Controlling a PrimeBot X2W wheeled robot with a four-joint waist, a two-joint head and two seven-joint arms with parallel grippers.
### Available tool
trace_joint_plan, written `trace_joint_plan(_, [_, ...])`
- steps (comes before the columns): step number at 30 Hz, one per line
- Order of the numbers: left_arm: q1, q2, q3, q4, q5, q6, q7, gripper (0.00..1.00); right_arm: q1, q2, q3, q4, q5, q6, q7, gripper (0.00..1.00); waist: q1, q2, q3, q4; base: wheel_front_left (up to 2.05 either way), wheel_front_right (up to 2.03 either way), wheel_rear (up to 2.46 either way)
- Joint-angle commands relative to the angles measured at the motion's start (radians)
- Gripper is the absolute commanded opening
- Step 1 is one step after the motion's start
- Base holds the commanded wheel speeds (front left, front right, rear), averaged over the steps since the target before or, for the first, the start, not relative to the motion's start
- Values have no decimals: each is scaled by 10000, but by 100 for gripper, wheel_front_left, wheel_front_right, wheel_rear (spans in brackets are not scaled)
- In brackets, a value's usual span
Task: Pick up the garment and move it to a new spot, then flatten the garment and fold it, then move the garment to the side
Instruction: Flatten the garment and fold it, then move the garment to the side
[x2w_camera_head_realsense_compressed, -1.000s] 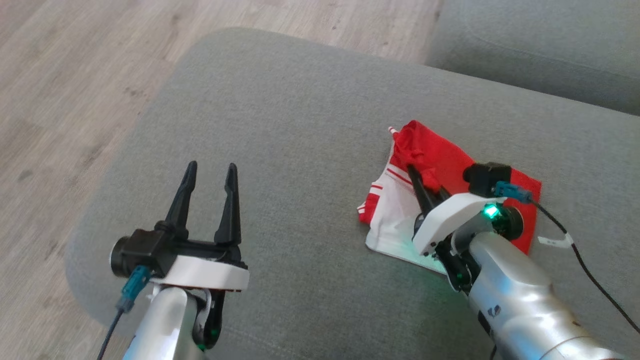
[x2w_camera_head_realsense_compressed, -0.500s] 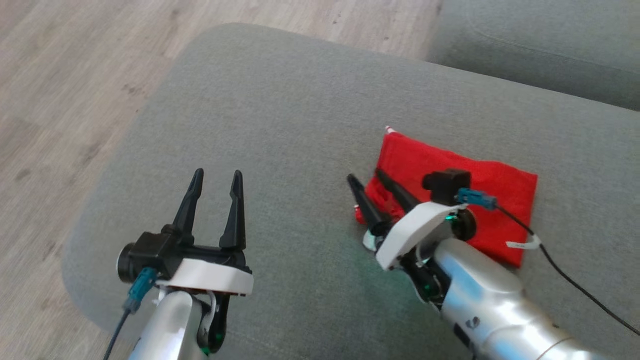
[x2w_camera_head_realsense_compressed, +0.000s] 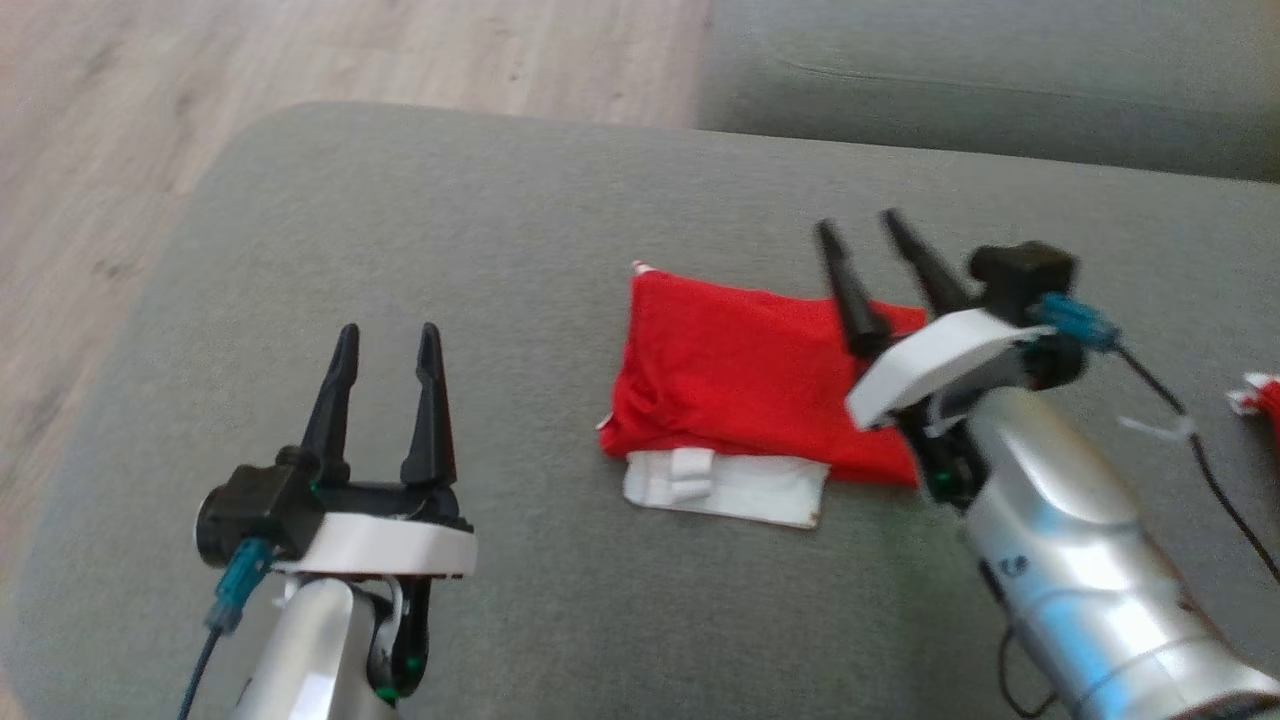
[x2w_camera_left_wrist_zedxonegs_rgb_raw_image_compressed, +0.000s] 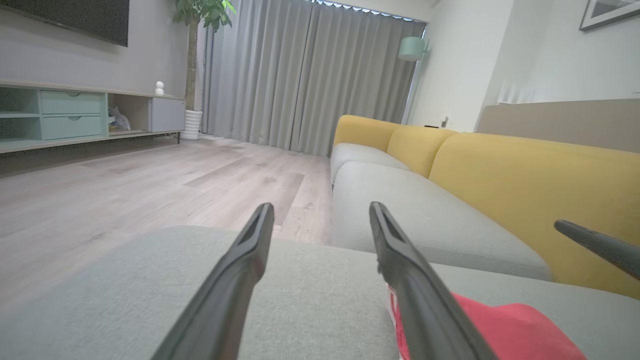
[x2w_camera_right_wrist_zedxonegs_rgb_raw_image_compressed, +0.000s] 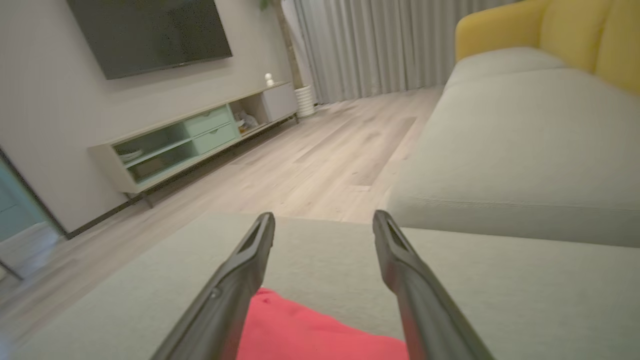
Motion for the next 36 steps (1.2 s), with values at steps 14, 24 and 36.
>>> trace_joint_plan(14, [712,20,1068,-863,109,126,-51,100,3618,302,-4088,-4491,-4363,-7,-117,100,0,0,-165,-1751,0,0,0])
trace_joint_plan(24, [1144,-6,1058,-837,72,175,-51,100,5056,325,-4255,-5614,-3612,-7,-118,100,0,0,-128,-1992,0,0,0])
trace_joint_plan(36, [788,-7,820,-934,-93,206,-51,100,4763,326,-4212,-5599,-3356,-7,174,100,0,0,286,-1780,0,0,0])
